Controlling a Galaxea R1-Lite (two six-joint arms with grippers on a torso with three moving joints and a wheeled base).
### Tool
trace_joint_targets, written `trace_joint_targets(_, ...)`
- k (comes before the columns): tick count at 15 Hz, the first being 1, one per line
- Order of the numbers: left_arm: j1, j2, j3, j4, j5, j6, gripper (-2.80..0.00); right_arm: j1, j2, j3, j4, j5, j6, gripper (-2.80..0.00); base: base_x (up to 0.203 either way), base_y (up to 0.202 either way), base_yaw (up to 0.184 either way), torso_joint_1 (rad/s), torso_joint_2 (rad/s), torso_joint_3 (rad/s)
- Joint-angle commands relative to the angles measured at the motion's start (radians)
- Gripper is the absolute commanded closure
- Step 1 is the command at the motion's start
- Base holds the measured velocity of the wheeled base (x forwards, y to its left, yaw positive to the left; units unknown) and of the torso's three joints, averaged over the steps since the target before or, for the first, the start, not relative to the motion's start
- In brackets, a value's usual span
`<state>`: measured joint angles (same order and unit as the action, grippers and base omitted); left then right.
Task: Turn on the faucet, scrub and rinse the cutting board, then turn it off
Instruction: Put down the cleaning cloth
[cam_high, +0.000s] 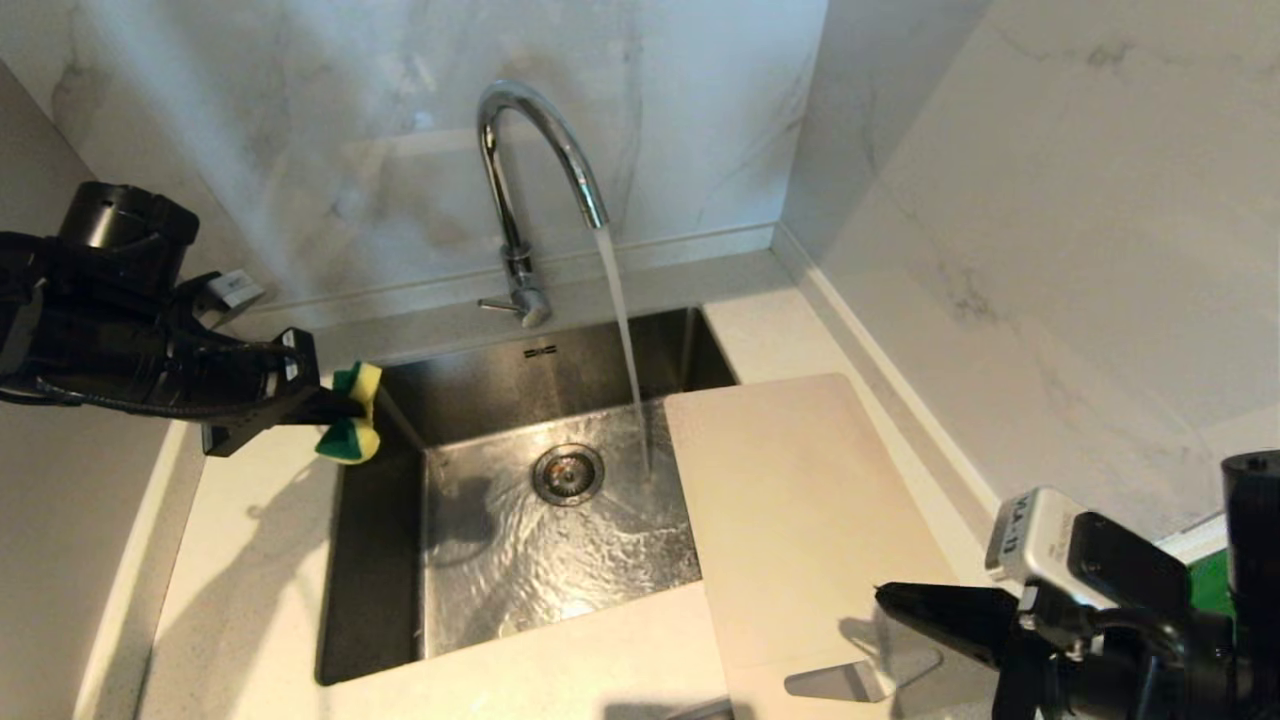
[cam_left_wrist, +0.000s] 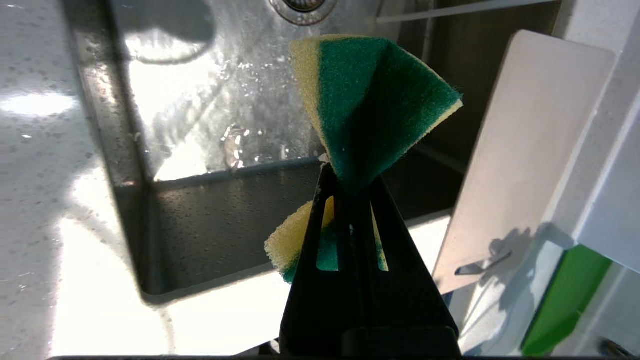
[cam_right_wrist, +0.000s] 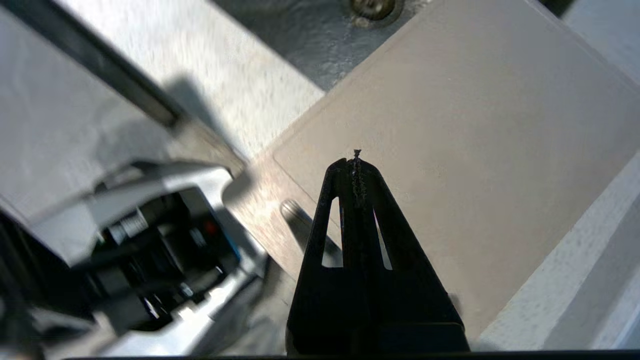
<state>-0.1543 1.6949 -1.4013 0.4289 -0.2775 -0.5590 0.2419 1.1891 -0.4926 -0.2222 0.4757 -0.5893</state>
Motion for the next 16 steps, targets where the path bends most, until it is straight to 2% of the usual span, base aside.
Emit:
trace_joint_targets(1, -0.001, -0.012, -0.001, 0.005, 0.021, 0.004, 0.00, 0.000, -0.068, 0.018, -0.093, -0.003, 0.170, 0.00, 0.000, 0.000, 0.000, 0.000, 0.00, 0.000)
trace_joint_targets(3, -0.001, -0.025, 0.002, 0.025, 0.027, 0.017, 0.00, 0.000, -0.101, 0.057, -0.241, -0.055, 0.320, 0.00, 0.000, 0.000, 0.000, 0.000, 0.00, 0.000)
trace_joint_targets(4, -0.001, -0.031, 0.003, 0.030, 0.026, 0.016, 0.00, 0.000, -0.126, 0.074, -0.263, -0.115, 0.346, 0.00, 0.000, 0.000, 0.000, 0.000, 0.00, 0.000)
trace_joint_targets(7, -0.001, -0.044, 0.007, 0.033, 0.027, 0.016, 0.00, -0.001, -0.223, 0.118, -0.269, -0.210, 0.366, 0.00, 0.000, 0.000, 0.000, 0.000, 0.00, 0.000)
trace_joint_targets(9, -0.001, -0.047, 0.007, 0.040, 0.029, 0.014, 0.00, -0.002, -0.292, 0.161, -0.266, -0.397, 0.378, 0.00, 0.000, 0.000, 0.000, 0.000, 0.00, 0.000)
trace_joint_targets(13, -0.001, -0.044, 0.007, 0.044, 0.029, 0.008, 0.00, -0.003, -0.367, 0.229, -0.264, -0.680, 0.420, 0.00, 0.000, 0.000, 0.000, 0.000, 0.00, 0.000)
trace_joint_targets(14, -0.001, -0.044, 0.007, 0.044, 0.027, 0.007, 0.00, -0.005, -0.381, 0.250, -0.264, -0.738, 0.432, 0.00, 0.000, 0.000, 0.000, 0.000, 0.00, 0.000)
trace_joint_targets(16, -0.001, -0.046, 0.007, 0.044, 0.027, 0.007, 0.00, -0.086, -0.396, 0.290, -0.265, -0.781, 0.435, 0.00, 0.000, 0.000, 0.000, 0.000, 0.00, 0.000)
